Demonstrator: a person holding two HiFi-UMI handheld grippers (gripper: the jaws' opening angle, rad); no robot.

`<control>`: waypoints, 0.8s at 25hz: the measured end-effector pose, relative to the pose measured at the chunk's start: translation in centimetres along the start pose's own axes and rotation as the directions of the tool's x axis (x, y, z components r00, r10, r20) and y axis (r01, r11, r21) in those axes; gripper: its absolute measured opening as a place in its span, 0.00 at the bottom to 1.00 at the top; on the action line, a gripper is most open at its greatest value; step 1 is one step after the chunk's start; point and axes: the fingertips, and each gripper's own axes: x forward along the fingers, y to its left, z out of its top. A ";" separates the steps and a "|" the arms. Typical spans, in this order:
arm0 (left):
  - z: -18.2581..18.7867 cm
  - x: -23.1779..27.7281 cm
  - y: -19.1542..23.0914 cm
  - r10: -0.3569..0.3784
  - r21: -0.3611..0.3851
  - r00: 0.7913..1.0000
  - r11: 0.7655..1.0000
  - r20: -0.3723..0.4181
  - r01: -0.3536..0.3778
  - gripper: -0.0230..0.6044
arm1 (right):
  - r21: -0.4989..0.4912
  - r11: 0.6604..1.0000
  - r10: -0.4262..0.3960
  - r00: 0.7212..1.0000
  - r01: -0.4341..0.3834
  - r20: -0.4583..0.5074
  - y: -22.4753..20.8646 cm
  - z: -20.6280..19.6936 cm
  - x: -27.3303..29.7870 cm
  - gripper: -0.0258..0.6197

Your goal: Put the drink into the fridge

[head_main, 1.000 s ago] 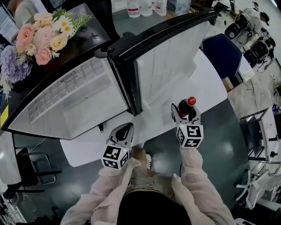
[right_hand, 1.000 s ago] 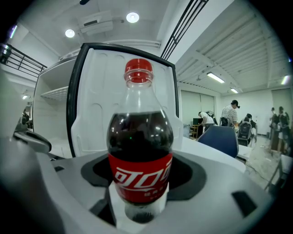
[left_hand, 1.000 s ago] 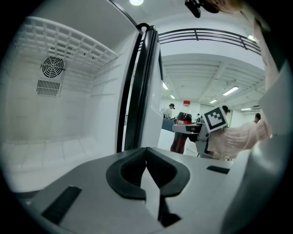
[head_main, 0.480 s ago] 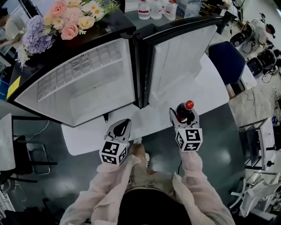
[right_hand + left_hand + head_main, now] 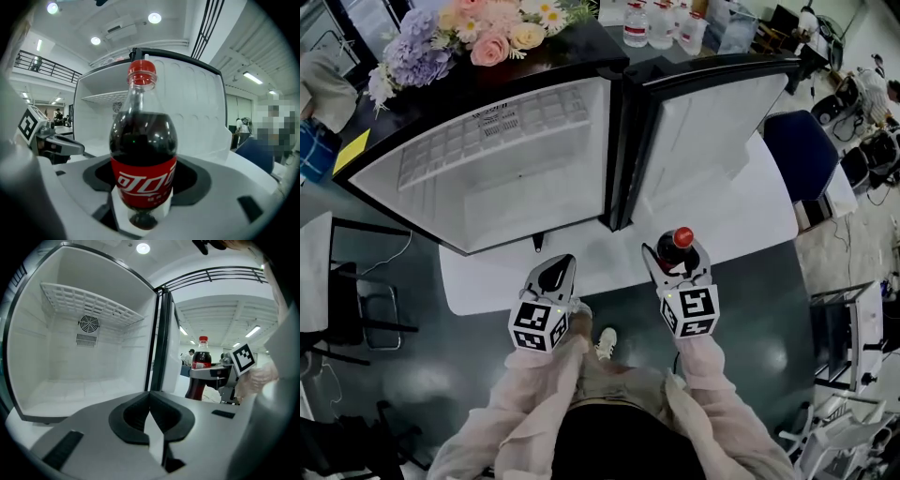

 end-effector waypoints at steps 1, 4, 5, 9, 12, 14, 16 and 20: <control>0.0 -0.2 0.3 0.010 -0.002 1.000 1.000 0.002 -0.010 0.05 | -0.001 1.000 0.017 1.000 -0.017 0.003 0.6 0.2 0.2 0.52; 0.1 -0.9 1.1 0.037 -0.001 0.999 0.999 0.006 -0.037 0.05 | 0.034 0.998 0.060 0.998 -0.060 0.011 2.2 0.8 0.7 0.52; 0.2 -1.1 1.5 0.047 0.001 0.999 0.999 0.008 -0.047 0.05 | 0.053 0.996 0.072 0.997 -0.073 0.013 2.7 1.0 0.9 0.52; 0.6 -2.0 3.1 0.090 0.002 0.996 0.996 0.015 -0.090 0.05 | 0.068 0.990 0.120 0.993 -0.120 0.012 4.9 1.6 1.8 0.52; 0.7 -2.7 4.3 0.121 -0.007 0.992 0.993 0.023 -0.121 0.05 | 0.051 0.986 0.158 0.987 -0.158 0.013 6.7 2.1 2.6 0.52; 0.8 -3.1 4.9 0.139 -0.014 0.990 0.990 0.026 -0.139 0.05 | 0.046 0.982 0.184 0.983 -0.185 0.013 7.8 2.5 3.3 0.52; 0.7 -3.5 5.6 0.155 -0.021 0.988 0.988 0.026 -0.154 0.05 | 0.041 0.977 0.211 0.977 -0.211 0.012 8.9 2.7 4.0 0.52; 0.5 -4.2 7.1 0.183 -0.030 0.983 0.983 0.023 -0.182 0.06 | 0.020 0.967 0.255 0.967 -0.255 0.006 10.9 3.2 5.5 0.52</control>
